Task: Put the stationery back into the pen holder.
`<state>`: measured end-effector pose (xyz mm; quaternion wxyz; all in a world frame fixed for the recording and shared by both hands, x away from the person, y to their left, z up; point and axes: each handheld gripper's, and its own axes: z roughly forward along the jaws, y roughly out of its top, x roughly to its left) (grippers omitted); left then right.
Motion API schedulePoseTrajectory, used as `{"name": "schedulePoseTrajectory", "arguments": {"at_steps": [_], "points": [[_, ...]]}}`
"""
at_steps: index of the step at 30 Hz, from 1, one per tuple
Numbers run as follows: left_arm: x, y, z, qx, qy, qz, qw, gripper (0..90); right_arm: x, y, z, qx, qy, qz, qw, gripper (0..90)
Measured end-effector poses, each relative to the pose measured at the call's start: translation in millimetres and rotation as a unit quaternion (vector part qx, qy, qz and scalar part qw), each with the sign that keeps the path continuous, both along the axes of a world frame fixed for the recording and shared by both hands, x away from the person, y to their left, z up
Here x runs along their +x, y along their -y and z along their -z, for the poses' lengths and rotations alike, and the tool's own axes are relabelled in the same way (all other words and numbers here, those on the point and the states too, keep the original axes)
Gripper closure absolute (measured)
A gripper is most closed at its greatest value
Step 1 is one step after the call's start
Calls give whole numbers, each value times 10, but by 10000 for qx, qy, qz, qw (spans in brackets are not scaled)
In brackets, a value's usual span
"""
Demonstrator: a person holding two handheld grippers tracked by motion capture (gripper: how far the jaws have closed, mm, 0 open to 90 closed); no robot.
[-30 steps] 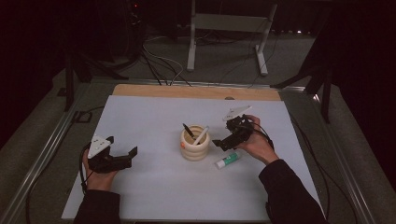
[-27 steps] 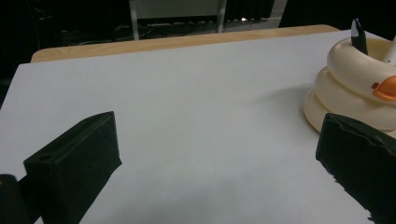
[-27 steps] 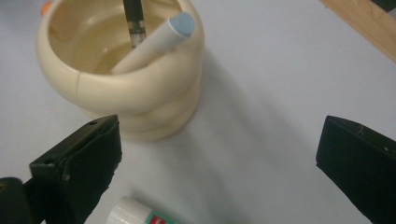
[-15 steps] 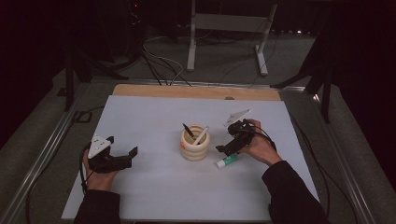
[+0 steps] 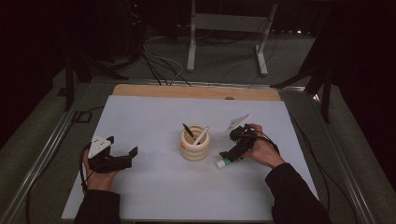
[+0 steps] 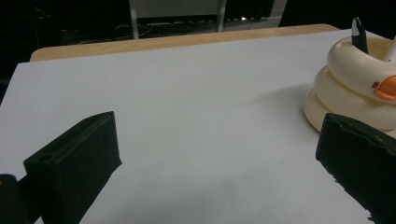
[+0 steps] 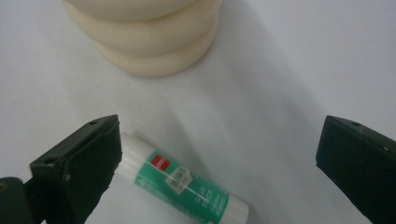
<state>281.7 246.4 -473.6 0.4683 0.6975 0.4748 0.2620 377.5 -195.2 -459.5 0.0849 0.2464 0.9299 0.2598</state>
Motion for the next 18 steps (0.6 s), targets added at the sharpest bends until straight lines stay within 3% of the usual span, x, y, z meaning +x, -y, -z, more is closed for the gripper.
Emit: {"name": "schedulePoseTrajectory", "arguments": {"at_steps": [6,18], "points": [[0,-2,0,-3,0,-4,10000,0,-29,7,45,-97,-91,-72,9999,13],[-2,-6,-3,-6,8,-6,10000,0,-93,-57,137,-323,-292,-470,9979,45]]}}
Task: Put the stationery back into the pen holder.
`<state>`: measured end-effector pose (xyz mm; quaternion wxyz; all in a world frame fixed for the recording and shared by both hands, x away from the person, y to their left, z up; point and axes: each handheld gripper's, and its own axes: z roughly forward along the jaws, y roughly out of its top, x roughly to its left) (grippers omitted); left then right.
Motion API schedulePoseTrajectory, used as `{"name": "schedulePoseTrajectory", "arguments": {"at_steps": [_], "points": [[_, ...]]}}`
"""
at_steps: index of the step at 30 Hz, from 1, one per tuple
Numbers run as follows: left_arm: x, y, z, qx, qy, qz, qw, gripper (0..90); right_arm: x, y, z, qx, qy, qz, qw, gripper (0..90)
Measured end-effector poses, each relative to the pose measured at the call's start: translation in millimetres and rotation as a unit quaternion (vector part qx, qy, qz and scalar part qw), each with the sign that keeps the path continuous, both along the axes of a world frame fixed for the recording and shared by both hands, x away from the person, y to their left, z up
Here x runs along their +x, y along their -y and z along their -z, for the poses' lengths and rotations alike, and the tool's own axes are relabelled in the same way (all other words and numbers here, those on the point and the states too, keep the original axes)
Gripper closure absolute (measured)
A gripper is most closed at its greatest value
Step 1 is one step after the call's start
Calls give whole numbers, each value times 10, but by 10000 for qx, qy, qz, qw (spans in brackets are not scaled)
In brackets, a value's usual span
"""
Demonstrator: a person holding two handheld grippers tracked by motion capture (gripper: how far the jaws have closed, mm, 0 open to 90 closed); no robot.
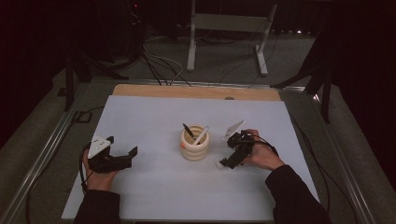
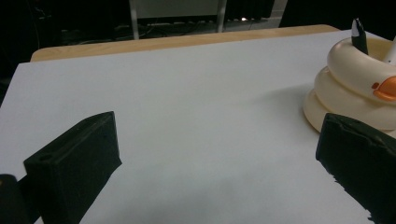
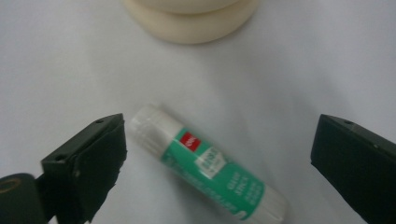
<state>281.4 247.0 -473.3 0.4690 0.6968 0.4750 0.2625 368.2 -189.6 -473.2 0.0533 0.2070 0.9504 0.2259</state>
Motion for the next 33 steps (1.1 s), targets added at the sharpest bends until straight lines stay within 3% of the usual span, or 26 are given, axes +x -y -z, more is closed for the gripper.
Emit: {"name": "schedulePoseTrajectory", "arguments": {"at_steps": [7,10,11,15,22,23,25,28,33], "points": [[1,-3,1,-4,-8,-8,10000,0,-48,-87,90,-222,-169,-348,9990,167],[0,-1,1,-4,-8,-7,10000,0,-97,-160,165,-466,-291,-695,9961,344],[0,-2,1,-4,-9,-5,10000,0,-105,-176,178,-513,-209,-736,9957,373],[1,-4,1,-11,-7,-7,10000,0,-100,-206,187,-442,-285,-878,9948,486],[-4,-5,-2,-14,-2,-10,10000,0,-109,-225,184,-545,-348,-927,9936,547],[-4,-6,-3,-11,0,-10,10000,0,-109,-222,187,-593,-334,-912,9935,634],[-1,-3,0,-17,-5,-11,10000,0,-105,-209,184,-605,-290,-849,9941,654],[1,8,2,3,-8,8,10000,0,-77,-185,186,-553,-402,-766,9947,657],[2,8,3,-4,-11,0,10000,0,-85,-206,181,-623,-378,-749,9945,661]]}}
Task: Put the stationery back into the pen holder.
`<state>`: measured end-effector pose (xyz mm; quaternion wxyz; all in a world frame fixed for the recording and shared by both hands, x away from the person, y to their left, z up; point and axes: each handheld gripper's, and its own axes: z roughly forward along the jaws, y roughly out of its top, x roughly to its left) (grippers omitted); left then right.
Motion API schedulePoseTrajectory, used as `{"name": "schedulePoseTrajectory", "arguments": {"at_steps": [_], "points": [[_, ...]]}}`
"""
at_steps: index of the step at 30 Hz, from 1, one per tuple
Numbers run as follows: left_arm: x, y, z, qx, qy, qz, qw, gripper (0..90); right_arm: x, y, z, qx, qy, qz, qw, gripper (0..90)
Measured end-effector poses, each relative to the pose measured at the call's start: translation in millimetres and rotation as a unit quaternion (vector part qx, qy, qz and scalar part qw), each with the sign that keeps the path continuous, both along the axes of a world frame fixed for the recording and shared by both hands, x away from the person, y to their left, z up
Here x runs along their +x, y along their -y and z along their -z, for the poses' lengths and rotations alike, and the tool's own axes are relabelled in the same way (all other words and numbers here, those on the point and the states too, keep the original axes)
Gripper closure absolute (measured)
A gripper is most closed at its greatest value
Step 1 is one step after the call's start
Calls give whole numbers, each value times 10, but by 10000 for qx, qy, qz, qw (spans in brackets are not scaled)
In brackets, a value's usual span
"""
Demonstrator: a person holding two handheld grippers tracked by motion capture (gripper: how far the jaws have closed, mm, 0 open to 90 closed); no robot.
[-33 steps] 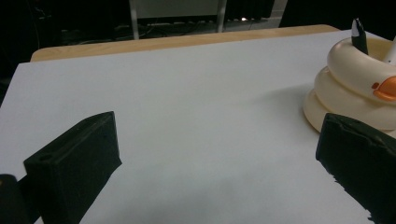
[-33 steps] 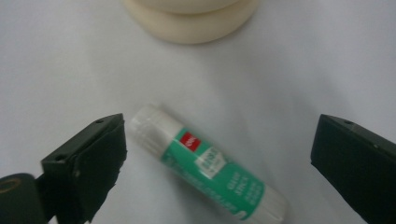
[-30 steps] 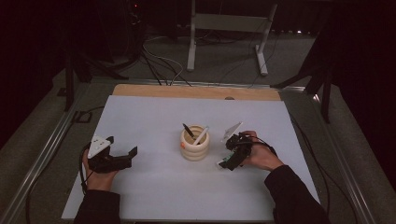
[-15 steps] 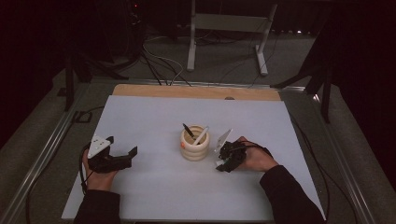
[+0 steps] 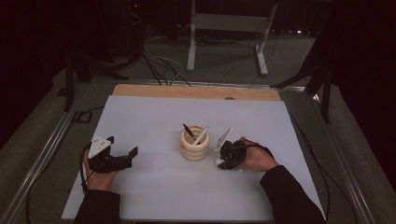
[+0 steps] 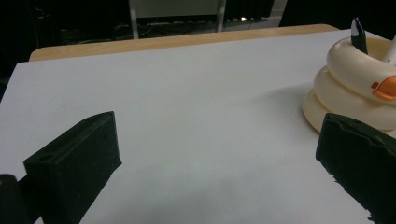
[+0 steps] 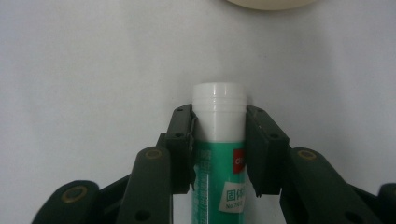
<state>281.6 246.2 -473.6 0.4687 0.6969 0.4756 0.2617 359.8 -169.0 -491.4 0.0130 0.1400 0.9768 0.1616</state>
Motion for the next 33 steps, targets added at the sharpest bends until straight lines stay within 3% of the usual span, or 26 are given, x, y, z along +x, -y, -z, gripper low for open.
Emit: {"name": "schedulePoseTrajectory", "arguments": {"at_steps": [11,25,33], "points": [[5,-3,4,4,-15,-4,10000,0,18,27,-14,119,-53,182,9998,662],[5,-2,5,0,-13,-1,10000,0,7,58,-175,760,115,468,9959,662],[5,-2,4,8,-12,4,10000,0,-21,74,-265,948,190,561,9937,662]]}}
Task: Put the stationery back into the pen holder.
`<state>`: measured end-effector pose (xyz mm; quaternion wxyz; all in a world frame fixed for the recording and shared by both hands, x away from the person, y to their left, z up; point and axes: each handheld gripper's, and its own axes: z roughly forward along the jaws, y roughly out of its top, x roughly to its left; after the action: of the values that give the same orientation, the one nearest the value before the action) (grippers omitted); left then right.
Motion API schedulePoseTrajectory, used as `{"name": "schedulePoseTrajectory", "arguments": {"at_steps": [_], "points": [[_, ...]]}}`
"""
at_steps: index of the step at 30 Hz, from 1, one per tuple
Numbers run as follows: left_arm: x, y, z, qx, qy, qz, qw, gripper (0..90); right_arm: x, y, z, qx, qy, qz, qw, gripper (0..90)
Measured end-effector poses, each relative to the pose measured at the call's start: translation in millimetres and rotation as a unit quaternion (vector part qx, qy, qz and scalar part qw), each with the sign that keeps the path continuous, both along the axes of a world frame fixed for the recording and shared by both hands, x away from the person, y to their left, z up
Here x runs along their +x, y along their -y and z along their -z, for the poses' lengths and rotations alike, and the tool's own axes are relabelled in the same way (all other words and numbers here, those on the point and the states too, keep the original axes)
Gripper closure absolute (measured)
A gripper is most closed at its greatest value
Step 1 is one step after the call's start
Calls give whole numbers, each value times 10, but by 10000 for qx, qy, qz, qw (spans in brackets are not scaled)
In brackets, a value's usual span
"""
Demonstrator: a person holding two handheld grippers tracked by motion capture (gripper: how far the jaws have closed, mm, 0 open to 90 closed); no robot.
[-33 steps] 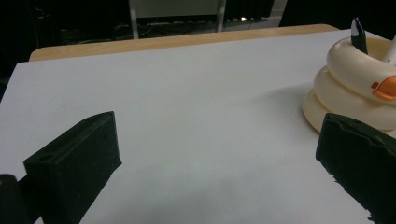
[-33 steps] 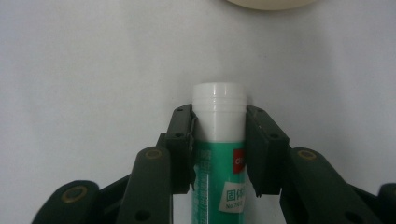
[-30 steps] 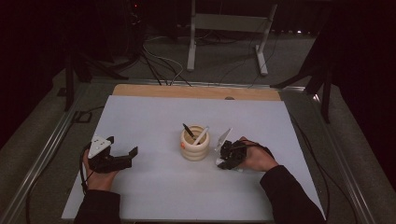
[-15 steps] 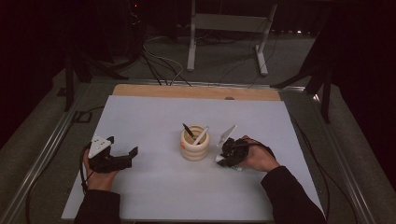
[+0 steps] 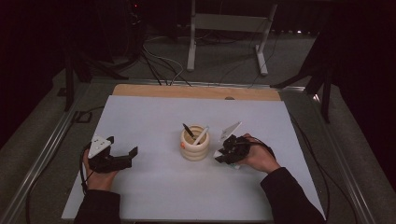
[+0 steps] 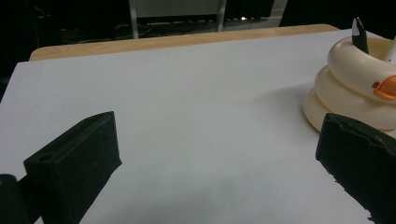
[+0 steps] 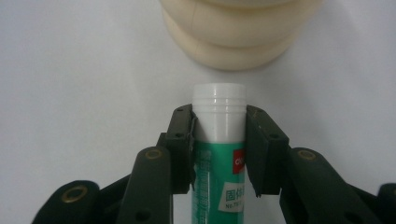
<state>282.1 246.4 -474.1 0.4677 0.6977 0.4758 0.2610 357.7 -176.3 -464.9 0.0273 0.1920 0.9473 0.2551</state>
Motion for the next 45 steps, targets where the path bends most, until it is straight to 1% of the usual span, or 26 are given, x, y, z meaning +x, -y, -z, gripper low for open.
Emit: {"name": "schedulePoseTrajectory", "arguments": {"at_steps": [1,2,4,5,6,7,8,10,11,13,19,23,29,35,37,38,41,42,45], "points": [[0,-1,1,5,-2,0,10000,0,-1,14,-29,79,21,60,9999,662],[-1,-1,0,-5,-1,-6,10000,0,-1,14,-29,79,21,60,9999,662],[-2,-1,-1,-11,6,-8,10000,0,3,36,-77,214,44,140,9997,662],[-1,-1,0,-7,4,-8,10000,0,3,36,-77,214,44,140,9997,662],[-1,-1,0,-3,0,-5,10000,0,6,47,-104,299,53,203,9993,662],[-1,0,0,-1,-3,-2,10000,0,6,47,-104,299,53,203,9993,662],[-1,0,-1,3,0,4,10000,0,9,57,-125,360,61,277,9990,662],[-1,-1,0,6,-2,4,10000,0,13,62,-133,369,88,289,9989,662],[0,-1,0,-1,-1,-2,10000,0,16,68,-149,408,120,345,9985,662],[-1,-2,0,-7,4,-6,10000,0,20,72,-156,430,141,363,9983,662],[0,1,0,7,-5,8,10000,0,31,89,-212,610,209,550,9964,661],[1,2,1,12,-7,15,10000,0,29,100,-289,783,296,677,9942,662],[-1,2,0,13,-7,9,10000,0,34,81,-398,955,444,783,9913,661],[0,1,0,10,-4,12,10000,0,50,39,-459,1117,543,859,9885,662],[0,0,1,8,-3,12,10000,0,54,31,-470,1148,567,861,9880,661],[0,0,1,9,-3,14,10000,0,58,13,-493,1207,593,922,9866,661],[1,0,2,8,-7,14,10000,0,72,-6,-527,1286,648,957,9849,661],[1,0,2,8,-7,14,10000,0,72,-6,-527,1286,648,957,9849,661],[2,1,2,9,-6,21,10000,0,83,-34,-580,1383,724,1012,9825,661]]}}
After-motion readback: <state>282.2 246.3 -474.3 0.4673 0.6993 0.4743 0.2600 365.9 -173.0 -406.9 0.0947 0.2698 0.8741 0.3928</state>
